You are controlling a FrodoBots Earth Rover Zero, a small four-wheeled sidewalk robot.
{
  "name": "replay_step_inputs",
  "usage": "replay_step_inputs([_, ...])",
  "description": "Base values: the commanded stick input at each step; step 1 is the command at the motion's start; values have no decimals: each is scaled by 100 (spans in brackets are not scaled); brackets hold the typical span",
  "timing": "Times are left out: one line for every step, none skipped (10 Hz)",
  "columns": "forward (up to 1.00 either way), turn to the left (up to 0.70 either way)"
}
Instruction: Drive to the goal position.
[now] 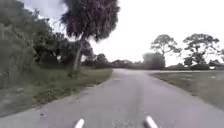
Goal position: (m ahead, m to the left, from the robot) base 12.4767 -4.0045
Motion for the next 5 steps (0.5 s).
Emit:
replay_step_inputs([85,0])
replay_step_inputs([85,0])
replay_step_inputs([85,0])
replay_step_inputs([85,0])
replay_step_inputs([85,0])
